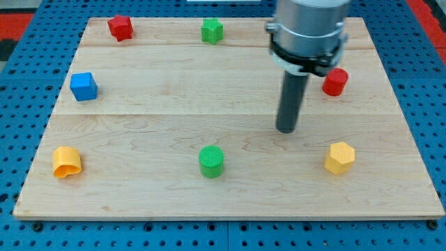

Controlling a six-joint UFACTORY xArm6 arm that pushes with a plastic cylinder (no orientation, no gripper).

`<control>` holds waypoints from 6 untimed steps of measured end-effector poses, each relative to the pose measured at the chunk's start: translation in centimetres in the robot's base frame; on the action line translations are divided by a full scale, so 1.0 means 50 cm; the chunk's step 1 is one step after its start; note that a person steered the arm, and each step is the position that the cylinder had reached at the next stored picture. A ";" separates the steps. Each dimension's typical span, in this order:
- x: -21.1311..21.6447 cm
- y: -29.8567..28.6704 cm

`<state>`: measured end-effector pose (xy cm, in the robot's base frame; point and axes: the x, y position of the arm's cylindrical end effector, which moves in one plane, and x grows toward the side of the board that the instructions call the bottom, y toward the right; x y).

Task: Move the yellow hexagon slightly to the left

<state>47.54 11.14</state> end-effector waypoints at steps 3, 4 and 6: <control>0.102 0.148; 0.085 0.183; -0.159 0.356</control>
